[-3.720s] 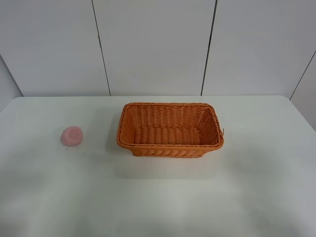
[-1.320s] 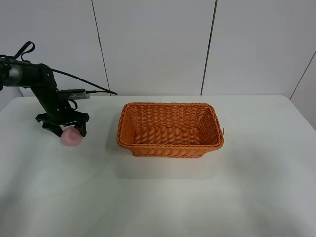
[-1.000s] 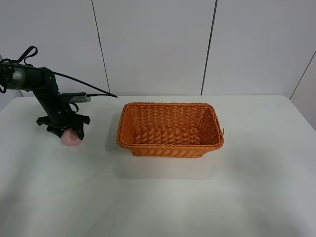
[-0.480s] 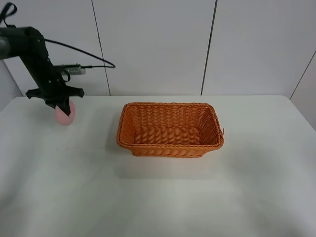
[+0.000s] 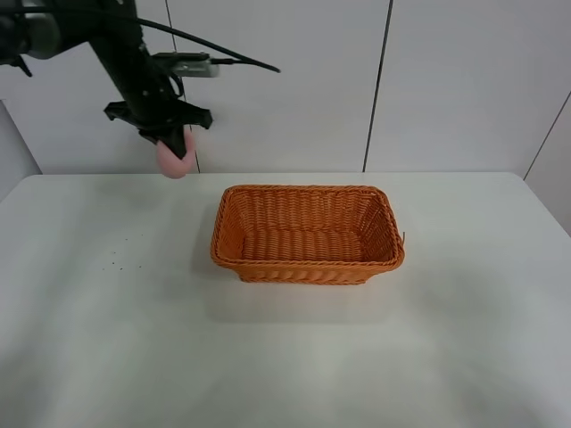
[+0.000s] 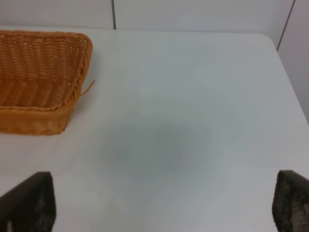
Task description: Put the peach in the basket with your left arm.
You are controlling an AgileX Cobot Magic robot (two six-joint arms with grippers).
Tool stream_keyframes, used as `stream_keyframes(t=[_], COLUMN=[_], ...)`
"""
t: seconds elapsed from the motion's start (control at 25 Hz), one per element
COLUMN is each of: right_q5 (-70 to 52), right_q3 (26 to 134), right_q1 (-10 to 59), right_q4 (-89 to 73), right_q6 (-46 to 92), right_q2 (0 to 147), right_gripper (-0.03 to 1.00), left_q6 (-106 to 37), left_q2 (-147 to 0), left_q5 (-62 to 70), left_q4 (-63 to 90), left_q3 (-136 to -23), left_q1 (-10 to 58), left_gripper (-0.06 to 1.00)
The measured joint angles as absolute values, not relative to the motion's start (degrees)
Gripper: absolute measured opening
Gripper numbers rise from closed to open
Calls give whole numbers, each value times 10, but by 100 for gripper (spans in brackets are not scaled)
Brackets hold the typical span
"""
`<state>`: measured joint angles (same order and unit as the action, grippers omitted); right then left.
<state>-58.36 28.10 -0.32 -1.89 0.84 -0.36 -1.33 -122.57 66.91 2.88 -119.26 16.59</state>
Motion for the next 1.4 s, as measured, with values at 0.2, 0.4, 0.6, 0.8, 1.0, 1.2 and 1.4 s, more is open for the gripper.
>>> stream_keyframes(t=[0.2, 0.4, 0.6, 0.8, 1.0, 1.2, 1.4], right_q5=[-584, -584, -584, -584, -584, -584, -584], right_q3=[281, 281, 281, 281, 281, 281, 281], right_q1=[-3, -3, -3, -3, -3, -3, -3], right_q4=[-19, -19, -19, -19, -19, -19, -19], right_q6=[8, 8, 8, 8, 8, 8, 8], right_q2=[-4, -4, -4, -4, -4, -4, -4], right_gripper=[69, 69, 69, 69, 69, 69, 69], left_q6=[-13, -12, -12, -11, 0, 0, 0], left_q2=[-1271, -1338, -1386, -1402, -1401, -1379, -1328], left_q5=[669, 663, 611, 615, 627, 659, 669], left_q4=[31, 34, 36, 42, 45, 37, 0], left_q3=[-1230, -1265, -1266, -1266, -1268, -1290, -1333], left_q1=[268, 339, 359, 359, 359, 359, 355], left_gripper=[7, 7, 7, 31, 71, 77, 78])
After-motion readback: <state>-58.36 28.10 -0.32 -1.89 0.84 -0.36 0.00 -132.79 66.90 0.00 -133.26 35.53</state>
